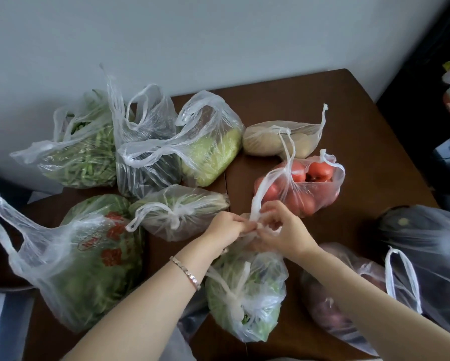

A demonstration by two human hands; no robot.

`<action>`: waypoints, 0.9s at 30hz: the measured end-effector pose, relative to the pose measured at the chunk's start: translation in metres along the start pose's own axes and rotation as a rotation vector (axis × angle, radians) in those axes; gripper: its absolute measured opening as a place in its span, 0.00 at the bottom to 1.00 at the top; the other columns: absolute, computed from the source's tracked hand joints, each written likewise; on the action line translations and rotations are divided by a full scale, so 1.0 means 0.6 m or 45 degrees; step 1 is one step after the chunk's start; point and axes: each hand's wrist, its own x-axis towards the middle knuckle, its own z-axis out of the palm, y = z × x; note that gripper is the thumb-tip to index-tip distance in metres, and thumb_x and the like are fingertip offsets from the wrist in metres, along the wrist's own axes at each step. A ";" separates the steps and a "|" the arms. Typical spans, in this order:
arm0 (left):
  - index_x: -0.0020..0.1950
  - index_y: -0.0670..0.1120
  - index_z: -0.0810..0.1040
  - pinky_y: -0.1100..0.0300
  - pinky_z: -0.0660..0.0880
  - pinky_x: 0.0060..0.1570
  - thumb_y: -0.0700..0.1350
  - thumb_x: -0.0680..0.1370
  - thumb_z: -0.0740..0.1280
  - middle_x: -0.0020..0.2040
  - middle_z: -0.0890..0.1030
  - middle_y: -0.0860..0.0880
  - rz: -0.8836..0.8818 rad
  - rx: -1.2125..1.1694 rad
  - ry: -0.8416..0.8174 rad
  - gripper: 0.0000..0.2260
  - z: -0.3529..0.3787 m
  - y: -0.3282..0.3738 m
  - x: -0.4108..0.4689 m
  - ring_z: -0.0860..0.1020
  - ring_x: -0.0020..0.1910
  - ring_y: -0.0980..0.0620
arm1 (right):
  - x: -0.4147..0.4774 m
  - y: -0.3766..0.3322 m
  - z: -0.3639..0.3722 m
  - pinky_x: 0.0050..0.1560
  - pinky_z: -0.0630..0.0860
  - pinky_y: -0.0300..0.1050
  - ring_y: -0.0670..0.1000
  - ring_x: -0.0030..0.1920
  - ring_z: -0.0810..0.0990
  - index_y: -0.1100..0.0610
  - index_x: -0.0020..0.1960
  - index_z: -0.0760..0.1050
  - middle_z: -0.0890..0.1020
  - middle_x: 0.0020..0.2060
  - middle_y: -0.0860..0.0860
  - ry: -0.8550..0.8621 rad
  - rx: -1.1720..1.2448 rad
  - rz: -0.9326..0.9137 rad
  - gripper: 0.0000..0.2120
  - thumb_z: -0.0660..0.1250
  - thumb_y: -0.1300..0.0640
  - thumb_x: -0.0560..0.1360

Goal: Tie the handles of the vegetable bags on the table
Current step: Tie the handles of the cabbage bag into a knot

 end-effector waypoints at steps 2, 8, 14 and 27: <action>0.43 0.43 0.80 0.67 0.61 0.21 0.47 0.73 0.71 0.20 0.71 0.56 -0.099 -0.043 -0.037 0.08 -0.002 0.005 -0.001 0.68 0.20 0.60 | 0.000 -0.002 -0.002 0.44 0.74 0.41 0.50 0.41 0.76 0.52 0.51 0.79 0.80 0.36 0.47 -0.004 -0.237 -0.206 0.15 0.71 0.63 0.66; 0.38 0.42 0.81 0.69 0.61 0.22 0.46 0.73 0.71 0.22 0.70 0.54 0.065 0.249 -0.084 0.08 -0.008 0.013 -0.006 0.66 0.19 0.61 | 0.009 -0.004 -0.003 0.31 0.73 0.42 0.54 0.32 0.76 0.51 0.51 0.82 0.78 0.30 0.50 -0.120 -0.618 -0.492 0.18 0.69 0.60 0.62; 0.27 0.51 0.73 0.72 0.61 0.23 0.45 0.74 0.70 0.20 0.69 0.57 0.219 0.303 -0.140 0.16 -0.003 0.010 -0.014 0.67 0.21 0.64 | 0.017 -0.007 -0.011 0.46 0.73 0.45 0.56 0.46 0.78 0.61 0.50 0.81 0.79 0.45 0.57 -0.196 -0.650 -0.319 0.09 0.68 0.60 0.71; 0.41 0.45 0.82 0.54 0.76 0.42 0.43 0.72 0.67 0.38 0.82 0.46 0.467 0.604 0.174 0.04 0.008 -0.005 -0.014 0.80 0.40 0.48 | -0.001 -0.014 0.003 0.35 0.73 0.32 0.45 0.36 0.80 0.53 0.40 0.77 0.82 0.36 0.50 0.006 0.044 0.204 0.07 0.72 0.63 0.68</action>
